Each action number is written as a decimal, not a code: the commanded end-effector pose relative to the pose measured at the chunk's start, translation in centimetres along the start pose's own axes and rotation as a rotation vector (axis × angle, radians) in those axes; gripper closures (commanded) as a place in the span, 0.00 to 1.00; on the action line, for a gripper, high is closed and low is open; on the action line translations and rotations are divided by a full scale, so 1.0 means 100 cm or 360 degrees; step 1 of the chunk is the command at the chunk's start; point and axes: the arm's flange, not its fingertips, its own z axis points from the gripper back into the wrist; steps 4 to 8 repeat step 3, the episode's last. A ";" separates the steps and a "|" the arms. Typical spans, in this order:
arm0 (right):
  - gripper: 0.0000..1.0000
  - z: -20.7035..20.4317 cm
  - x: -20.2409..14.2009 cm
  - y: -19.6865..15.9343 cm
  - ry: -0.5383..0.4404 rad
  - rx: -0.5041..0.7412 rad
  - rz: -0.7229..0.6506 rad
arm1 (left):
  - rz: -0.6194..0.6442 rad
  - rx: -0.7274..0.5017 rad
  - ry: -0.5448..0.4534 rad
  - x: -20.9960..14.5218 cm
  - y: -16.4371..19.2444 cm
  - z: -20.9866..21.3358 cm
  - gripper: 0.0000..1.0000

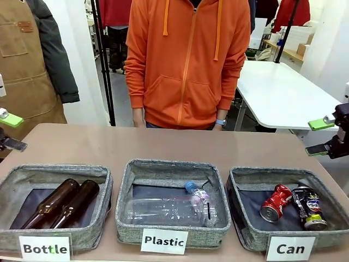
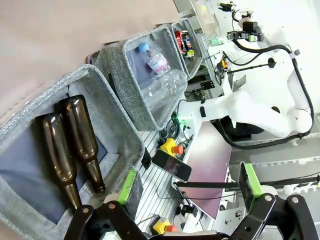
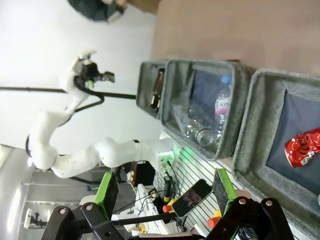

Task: Sort the can waste into the basket.
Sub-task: Pick up the can waste from the table and place it in the right Fabric basket.

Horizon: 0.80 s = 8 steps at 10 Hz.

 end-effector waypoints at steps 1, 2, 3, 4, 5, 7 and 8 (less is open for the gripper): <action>0.01 -0.001 -0.001 -0.002 0.0013 -0.0006 0.0037 | 0.0011 0.0002 -0.0018 0.000 0.000 -0.002 0.00; 0.01 -0.001 -0.001 -0.002 0.0013 -0.0006 0.0037 | 0.0011 0.0002 -0.0018 0.000 0.000 -0.002 0.00; 0.01 -0.001 -0.001 -0.002 0.0013 -0.0006 0.0037 | 0.0011 0.0002 -0.0018 0.000 0.000 -0.002 0.00; 0.01 -0.001 -0.001 -0.002 0.0013 -0.0006 0.0037 | 0.0011 0.0002 -0.0018 0.000 0.000 -0.002 0.00; 0.01 -0.001 -0.001 -0.002 0.0013 -0.0006 0.0037 | 0.0011 0.0002 -0.0018 0.000 0.000 -0.002 0.00; 0.01 -0.001 -0.001 -0.002 0.0013 -0.0006 0.0037 | 0.0011 0.0002 -0.0018 0.000 0.000 -0.002 0.00; 0.01 -0.001 -0.001 -0.002 0.0013 -0.0006 0.0037 | 0.0011 0.0002 -0.0018 0.000 0.000 -0.002 0.00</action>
